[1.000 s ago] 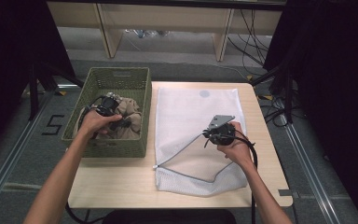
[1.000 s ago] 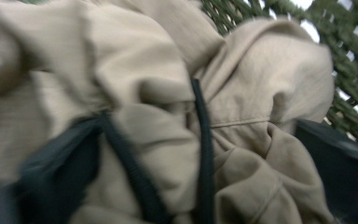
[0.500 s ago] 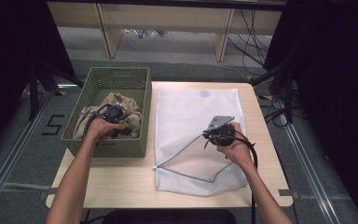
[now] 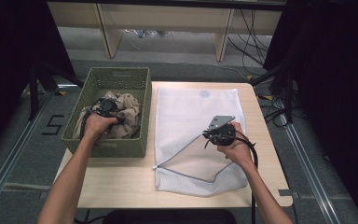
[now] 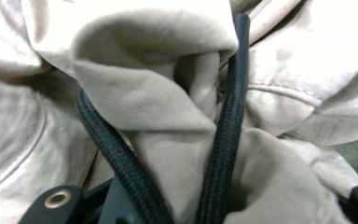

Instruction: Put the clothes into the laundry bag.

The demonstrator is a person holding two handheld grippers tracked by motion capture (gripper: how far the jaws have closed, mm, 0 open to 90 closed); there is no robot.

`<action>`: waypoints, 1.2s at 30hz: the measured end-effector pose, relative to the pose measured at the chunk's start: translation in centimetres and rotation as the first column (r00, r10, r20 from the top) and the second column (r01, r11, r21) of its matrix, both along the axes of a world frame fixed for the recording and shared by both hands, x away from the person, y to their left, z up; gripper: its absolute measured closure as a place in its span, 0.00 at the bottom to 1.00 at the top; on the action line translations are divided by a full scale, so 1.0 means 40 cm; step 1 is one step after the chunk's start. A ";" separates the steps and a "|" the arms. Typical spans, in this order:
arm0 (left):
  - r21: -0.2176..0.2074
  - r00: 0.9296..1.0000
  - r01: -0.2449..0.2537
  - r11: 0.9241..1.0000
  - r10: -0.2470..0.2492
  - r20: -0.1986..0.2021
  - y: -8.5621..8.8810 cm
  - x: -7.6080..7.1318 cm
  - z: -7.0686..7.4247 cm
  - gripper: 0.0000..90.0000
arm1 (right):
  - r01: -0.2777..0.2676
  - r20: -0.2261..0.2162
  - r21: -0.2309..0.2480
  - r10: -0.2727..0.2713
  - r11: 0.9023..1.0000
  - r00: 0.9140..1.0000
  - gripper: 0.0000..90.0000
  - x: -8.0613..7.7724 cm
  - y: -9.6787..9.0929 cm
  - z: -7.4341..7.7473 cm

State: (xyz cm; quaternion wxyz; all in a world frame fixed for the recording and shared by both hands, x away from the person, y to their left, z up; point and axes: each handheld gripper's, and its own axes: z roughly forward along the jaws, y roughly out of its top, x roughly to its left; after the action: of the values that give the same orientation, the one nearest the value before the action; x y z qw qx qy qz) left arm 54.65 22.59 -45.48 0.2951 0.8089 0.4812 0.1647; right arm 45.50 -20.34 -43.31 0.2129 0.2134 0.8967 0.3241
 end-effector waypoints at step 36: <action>-0.396 0.980 0.157 0.905 -0.093 0.176 0.046 -0.172 0.356 0.74 | -0.005 0.012 0.016 0.005 1.000 1.000 0.99 -0.012 0.002 0.026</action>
State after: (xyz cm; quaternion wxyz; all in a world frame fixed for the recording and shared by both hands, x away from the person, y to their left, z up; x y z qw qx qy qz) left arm 47.76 24.45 -31.26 0.5034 0.7436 0.4279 0.1027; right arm 45.04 -20.24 -42.29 0.2158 0.2109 0.8934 0.3330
